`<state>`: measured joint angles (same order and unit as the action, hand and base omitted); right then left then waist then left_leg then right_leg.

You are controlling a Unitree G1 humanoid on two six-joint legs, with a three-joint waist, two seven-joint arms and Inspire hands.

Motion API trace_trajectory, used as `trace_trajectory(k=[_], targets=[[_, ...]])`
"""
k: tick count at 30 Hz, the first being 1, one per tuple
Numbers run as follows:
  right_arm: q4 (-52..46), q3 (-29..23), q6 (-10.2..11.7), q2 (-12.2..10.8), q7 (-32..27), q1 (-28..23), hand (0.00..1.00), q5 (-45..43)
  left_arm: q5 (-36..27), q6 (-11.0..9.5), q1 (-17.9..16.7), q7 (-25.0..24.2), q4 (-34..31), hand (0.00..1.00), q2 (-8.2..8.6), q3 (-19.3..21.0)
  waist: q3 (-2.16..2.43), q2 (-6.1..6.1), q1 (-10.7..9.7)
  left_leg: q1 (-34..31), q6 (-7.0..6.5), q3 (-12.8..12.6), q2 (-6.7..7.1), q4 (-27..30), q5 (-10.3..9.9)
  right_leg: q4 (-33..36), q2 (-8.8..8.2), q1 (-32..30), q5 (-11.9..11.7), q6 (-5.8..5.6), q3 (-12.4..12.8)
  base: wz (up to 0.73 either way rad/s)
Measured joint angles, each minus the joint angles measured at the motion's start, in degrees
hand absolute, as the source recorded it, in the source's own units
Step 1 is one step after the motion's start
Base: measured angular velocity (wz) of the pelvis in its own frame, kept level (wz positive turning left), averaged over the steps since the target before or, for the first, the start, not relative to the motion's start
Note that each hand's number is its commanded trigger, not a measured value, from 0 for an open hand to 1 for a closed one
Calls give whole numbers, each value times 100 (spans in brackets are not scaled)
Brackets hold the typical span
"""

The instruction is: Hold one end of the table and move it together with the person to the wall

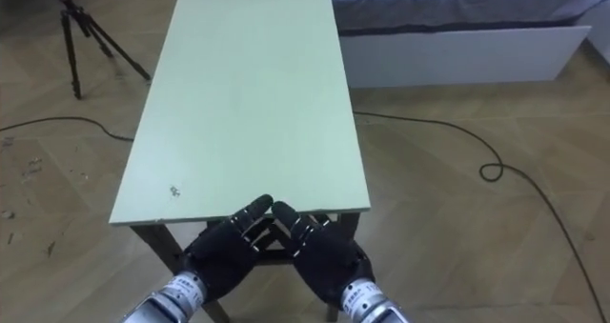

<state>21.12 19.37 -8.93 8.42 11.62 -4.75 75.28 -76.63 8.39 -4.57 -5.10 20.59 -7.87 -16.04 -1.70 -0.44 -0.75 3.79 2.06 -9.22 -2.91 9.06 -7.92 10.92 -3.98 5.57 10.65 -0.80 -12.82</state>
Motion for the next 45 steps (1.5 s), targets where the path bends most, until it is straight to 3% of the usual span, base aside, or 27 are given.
trace_trajectory(k=[5,11,17,26,39,45], targets=[[55,-338,-96,-13,-150,9,0,398,-614,-6,11,129,269,0,-15,530,1,45,26,-3,-19,23,2,38,-29,-19,0,-2,-9,-9,-5,1],[61,-670,-399,-43,-363,41,0,838,-1126,152,26,613,596,0,1,1192,43,103,98,-13,-22,49,17,61,-30,-28,-7,2,-11,-14,-6,0],[61,-788,-484,-139,-597,116,0,1024,-1171,170,161,964,593,0,78,1256,53,119,99,-9,-22,69,19,103,-30,-20,-12,33,-11,-13,-25,0],[62,-868,-494,-155,-687,117,0,1024,-1170,231,178,1030,593,0,228,1418,68,146,102,-17,-23,90,20,131,-30,-27,-14,46,-11,-14,-24,0],[45,-951,-498,-269,-735,145,0,1027,-1180,320,201,1327,361,0,277,1566,79,166,98,-90,-23,129,21,150,-30,-20,-12,-13,-12,-14,-20,0],[81,-974,-497,-290,-728,158,0,1032,-1500,319,339,1348,362,0,276,1591,79,166,101,-104,-23,158,21,188,-30,-9,-10,-5,-13,-12,-4,0]])
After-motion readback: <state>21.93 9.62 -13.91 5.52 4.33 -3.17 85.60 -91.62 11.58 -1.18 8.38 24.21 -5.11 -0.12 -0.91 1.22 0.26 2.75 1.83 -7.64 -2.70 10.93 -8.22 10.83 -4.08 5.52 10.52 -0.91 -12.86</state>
